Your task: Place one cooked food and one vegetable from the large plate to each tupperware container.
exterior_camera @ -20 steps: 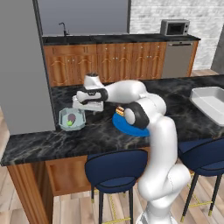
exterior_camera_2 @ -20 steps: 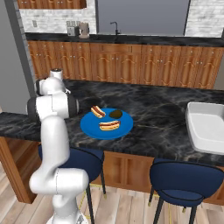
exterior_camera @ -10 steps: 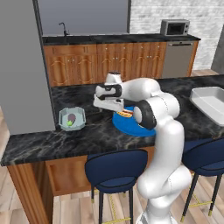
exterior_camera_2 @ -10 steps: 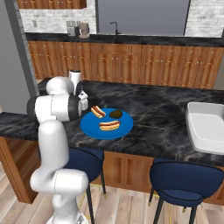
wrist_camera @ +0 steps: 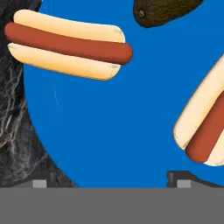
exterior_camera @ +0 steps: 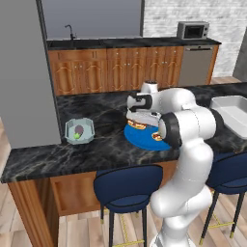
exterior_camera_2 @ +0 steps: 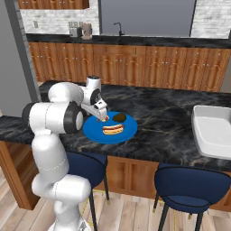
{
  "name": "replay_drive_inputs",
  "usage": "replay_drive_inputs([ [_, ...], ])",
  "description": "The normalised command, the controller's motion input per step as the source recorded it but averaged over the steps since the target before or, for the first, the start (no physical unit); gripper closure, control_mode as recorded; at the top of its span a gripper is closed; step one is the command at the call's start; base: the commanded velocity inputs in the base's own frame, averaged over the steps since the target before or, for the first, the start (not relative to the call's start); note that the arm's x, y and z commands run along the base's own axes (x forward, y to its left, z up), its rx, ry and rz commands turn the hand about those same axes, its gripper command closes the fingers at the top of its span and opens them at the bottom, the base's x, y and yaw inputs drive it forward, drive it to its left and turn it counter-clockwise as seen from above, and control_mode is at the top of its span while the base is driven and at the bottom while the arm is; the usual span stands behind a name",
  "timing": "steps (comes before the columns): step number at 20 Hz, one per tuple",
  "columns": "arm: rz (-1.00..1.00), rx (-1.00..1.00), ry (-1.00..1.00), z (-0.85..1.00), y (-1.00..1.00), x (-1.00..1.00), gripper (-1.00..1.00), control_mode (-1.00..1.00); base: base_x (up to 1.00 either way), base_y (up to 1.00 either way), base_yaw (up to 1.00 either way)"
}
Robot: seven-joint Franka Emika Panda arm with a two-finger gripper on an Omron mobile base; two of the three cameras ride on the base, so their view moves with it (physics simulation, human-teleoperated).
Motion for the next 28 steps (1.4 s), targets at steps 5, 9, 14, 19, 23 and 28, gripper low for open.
replay_drive_inputs([
  [5,-0.17,-0.12,-0.14,0.11,-0.86,-0.56,-1.0,-1.0,0.0,0.0,0.0],
  [9,-0.09,-0.07,-0.08,0.0,-0.51,-0.09,-1.0,-1.0,0.0,0.0,0.0],
  [14,-0.03,-0.02,-0.02,-0.03,-0.18,0.16,-1.0,-1.0,0.0,0.0,0.0],
  [19,-0.02,0.0,0.04,-0.06,-0.11,0.0,-1.0,-1.0,0.0,0.0,0.0],
  [23,0.0,0.0,0.02,-0.05,-0.03,0.02,-1.0,-1.0,0.0,0.0,0.0],
  [28,-0.01,0.0,0.0,-0.14,-0.01,0.0,-1.0,-1.0,0.0,0.0,0.0],
])
